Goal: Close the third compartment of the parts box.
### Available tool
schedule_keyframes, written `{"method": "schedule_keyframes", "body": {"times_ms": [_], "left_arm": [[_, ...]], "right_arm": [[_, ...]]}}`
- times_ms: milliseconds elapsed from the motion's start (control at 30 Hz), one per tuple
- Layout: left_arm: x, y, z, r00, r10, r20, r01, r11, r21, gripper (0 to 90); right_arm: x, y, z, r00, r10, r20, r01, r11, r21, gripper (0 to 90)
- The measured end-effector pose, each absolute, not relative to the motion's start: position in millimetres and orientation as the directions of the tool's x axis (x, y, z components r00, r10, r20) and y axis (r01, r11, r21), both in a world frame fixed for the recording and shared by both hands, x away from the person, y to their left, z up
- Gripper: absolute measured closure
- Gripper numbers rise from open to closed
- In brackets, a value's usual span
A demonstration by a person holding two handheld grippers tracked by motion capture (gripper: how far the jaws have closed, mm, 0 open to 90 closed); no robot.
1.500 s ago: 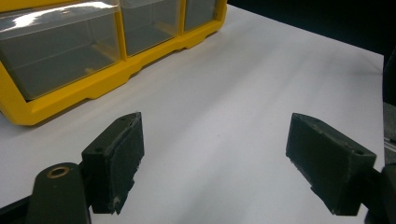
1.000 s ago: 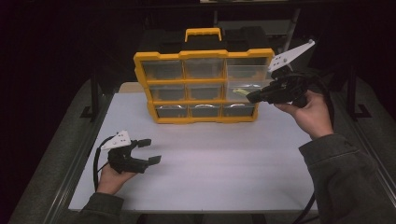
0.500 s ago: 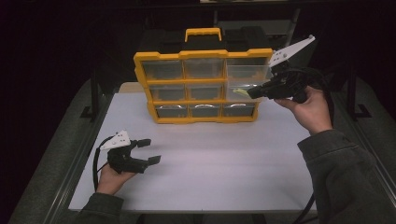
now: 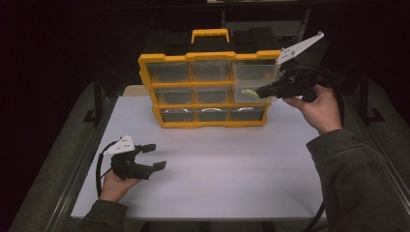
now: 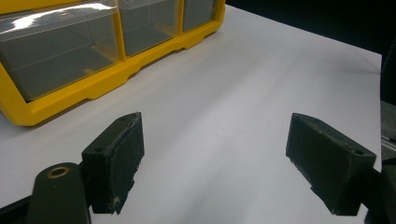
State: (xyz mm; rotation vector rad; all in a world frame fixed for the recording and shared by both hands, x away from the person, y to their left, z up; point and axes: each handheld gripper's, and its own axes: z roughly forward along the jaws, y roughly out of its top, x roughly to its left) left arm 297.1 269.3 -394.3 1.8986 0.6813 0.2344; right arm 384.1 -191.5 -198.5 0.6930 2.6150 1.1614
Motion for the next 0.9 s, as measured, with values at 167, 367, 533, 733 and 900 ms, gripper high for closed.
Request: {"method": "schedule_keyframes", "body": {"times_ms": [167,367,533,733,900], "left_arm": [[297.1,270.1,-394.0,0.820,0.555,-0.140,0.347,-0.286,0.893,19.2],[296.4,270.0,-393.8,0.818,0.556,-0.144,0.350,-0.284,0.893,19.2],[296.3,270.6,-393.3,0.820,0.556,-0.137,0.343,-0.286,0.895,19.2],[296.1,271.2,-393.1,0.821,0.555,-0.135,0.339,-0.282,0.898,19.2],[296.1,271.6,-393.0,0.821,0.555,-0.134,0.338,-0.284,0.897,19.2]], "right_arm": [[389.1,-192.0,-198.2,-0.866,0.500,0.006,0.342,0.584,0.737,88.6],[394.8,-194.0,-197.8,-0.858,0.513,0.020,0.360,0.575,0.735,88.6],[398.6,-194.3,-197.0,-0.856,0.517,0.014,0.360,0.576,0.734,88.6],[403.5,-193.4,-195.6,-0.849,0.528,0.028,0.377,0.567,0.732,88.6],[407.6,-192.1,-194.3,-0.846,0.532,0.024,0.380,0.572,0.727,88.6]]}}
